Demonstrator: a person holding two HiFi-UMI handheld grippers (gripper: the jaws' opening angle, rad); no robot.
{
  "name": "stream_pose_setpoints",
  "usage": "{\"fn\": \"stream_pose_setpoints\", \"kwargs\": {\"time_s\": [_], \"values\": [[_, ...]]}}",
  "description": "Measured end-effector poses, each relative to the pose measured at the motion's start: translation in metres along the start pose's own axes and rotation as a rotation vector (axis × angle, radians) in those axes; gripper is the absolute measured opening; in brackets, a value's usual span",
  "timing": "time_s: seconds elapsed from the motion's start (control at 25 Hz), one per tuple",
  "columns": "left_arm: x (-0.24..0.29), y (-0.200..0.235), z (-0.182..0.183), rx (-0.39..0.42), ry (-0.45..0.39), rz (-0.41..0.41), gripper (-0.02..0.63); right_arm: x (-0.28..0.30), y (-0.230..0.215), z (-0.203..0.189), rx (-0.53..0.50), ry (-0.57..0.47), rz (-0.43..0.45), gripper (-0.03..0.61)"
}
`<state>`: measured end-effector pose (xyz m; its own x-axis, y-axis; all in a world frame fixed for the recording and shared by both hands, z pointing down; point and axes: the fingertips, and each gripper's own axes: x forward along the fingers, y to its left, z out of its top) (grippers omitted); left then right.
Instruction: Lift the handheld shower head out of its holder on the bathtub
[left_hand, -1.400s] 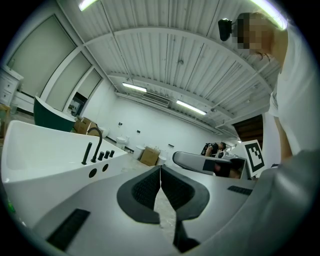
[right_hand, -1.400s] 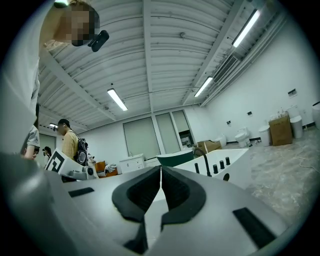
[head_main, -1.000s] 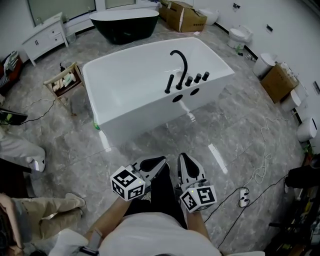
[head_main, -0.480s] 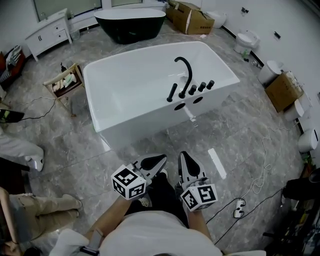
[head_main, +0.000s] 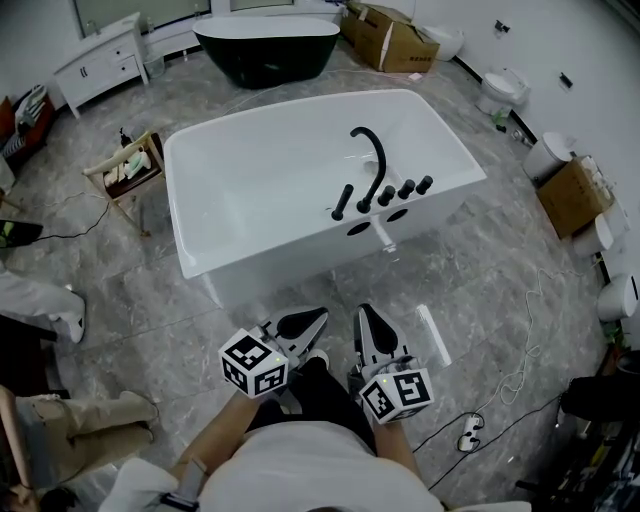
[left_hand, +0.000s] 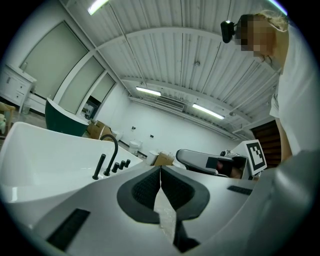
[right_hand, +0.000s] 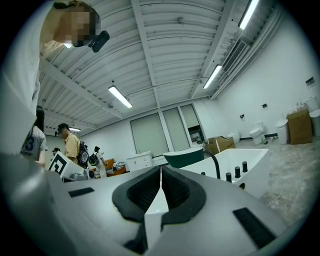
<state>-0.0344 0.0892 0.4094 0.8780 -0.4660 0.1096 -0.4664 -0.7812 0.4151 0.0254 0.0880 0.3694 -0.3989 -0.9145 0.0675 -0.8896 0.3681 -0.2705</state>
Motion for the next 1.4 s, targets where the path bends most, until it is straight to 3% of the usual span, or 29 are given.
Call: {"fn": "stream_pose_setpoints", "kwargs": {"time_s": [0.84, 1.4], "values": [[0.098, 0.046, 0.027, 0.018, -0.040, 0.068, 0.012, 0.059, -0.099, 0.022, 0.012, -0.008, 0.054, 0.018], [0.107, 0.055, 0.019, 0.015, -0.040, 0.113, 0.012, 0.062, -0.108, 0.015, 0.033, -0.012, 0.076, 0.018]]}}
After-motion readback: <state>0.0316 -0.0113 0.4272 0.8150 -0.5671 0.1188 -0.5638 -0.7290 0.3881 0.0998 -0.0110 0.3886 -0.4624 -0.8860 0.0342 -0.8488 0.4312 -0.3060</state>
